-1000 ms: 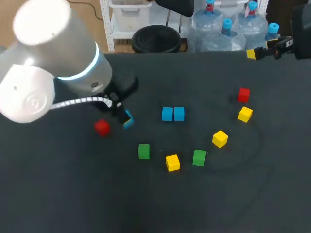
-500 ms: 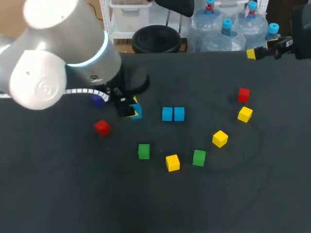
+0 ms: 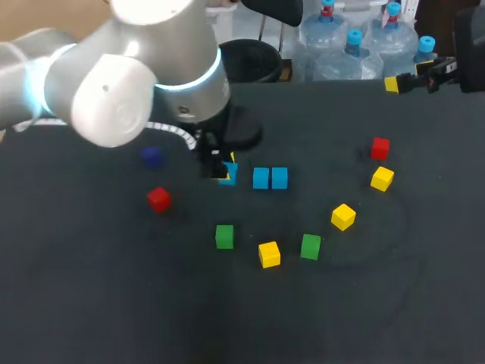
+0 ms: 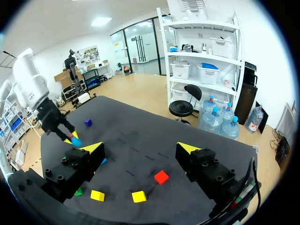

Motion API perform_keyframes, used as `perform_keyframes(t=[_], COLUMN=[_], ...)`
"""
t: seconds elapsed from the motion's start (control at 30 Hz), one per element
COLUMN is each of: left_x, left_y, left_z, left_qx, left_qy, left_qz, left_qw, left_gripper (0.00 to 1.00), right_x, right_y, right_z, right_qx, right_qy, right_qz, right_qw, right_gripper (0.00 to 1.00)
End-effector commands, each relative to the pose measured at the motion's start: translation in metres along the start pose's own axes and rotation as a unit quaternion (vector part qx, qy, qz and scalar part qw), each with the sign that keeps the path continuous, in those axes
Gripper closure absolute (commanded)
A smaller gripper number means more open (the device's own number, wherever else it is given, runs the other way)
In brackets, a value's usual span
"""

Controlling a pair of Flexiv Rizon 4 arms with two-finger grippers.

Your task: Place the blue cubes, place green cubes on the blue cubes, place the yellow cubes on the green cubes, then place the red cubes on the yellow cubes, and place purple cube on the red cubes.

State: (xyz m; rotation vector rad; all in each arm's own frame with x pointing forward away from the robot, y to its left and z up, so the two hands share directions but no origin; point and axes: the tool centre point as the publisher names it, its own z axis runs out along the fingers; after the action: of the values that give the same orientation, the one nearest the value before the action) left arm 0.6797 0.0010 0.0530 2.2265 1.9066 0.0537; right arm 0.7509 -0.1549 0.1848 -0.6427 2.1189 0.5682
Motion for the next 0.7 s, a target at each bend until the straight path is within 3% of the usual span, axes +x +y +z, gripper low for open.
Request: perform_keyframes(t=[0.03, 0.2, 0.7], left_x=[-0.007, -0.004, -0.002], left_y=[0.027, 0.032, 0.031], left_z=[0.020, 0.025, 0.046], left_qx=[0.055, 0.049, 0.054], left_qy=[0.031, 0.027, 0.029], left_qz=[-0.050, -0.077, -0.080], left_qw=[0.997, 0.995, 0.995], left_gripper=[1.00, 1.00, 1.00], right_x=[0.000, 0.000, 0.000], right_y=[0.000, 0.000, 0.000], right_z=[0.001, 0.001, 0.001], right_qx=[0.000, 0.000, 0.000], right_qy=[0.000, 0.000, 0.000], right_qz=[0.000, 0.000, 0.000], right_qw=[1.000, 1.000, 1.000], right_gripper=[0.00, 0.00, 0.00])
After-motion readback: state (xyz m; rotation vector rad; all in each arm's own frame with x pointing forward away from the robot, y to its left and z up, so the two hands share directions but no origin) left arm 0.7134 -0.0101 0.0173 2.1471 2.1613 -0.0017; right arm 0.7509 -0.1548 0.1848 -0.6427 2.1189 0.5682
